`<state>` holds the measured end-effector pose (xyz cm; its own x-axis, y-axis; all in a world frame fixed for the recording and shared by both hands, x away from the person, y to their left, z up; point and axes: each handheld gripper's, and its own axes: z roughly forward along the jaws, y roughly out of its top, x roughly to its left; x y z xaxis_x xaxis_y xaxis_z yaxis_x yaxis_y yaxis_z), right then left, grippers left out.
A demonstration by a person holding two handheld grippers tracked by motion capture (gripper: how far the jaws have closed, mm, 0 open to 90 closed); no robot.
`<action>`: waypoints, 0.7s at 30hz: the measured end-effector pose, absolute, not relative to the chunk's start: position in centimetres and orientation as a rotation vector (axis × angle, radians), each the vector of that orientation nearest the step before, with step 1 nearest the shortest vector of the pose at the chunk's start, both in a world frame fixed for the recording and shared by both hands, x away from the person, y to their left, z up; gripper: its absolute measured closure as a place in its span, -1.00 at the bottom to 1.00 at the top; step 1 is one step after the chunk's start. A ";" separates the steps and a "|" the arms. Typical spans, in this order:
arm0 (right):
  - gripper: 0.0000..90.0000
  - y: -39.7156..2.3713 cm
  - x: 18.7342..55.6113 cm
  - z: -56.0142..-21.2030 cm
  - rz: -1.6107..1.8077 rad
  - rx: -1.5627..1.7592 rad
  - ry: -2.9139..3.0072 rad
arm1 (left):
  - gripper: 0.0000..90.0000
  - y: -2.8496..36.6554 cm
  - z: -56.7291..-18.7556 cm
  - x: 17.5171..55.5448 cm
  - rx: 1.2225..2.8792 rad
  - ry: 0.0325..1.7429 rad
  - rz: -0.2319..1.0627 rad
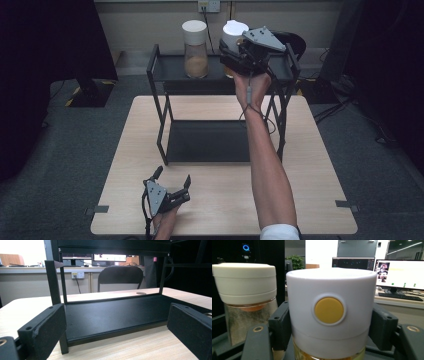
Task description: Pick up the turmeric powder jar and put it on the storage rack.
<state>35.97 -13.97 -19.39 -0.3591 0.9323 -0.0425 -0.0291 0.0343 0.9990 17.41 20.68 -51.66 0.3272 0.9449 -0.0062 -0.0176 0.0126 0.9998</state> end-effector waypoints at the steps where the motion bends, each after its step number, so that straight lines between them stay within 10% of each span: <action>1: -0.34 -13.9 36.0 -19.4 1.451 0.969 1.478 | -0.96 20.7 -51.7 17.4 1.328 0.952 0.963; 21: -0.34 -14.1 36.6 -19.7 1.479 0.997 1.475 | -0.96 20.7 -51.7 17.4 1.328 0.951 0.964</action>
<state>36.64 -14.15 -19.72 -0.3658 0.9306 -0.0074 -0.0100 0.0041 0.9999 17.40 20.68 -51.66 0.3272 0.9450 -0.0057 -0.0177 0.0122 0.9998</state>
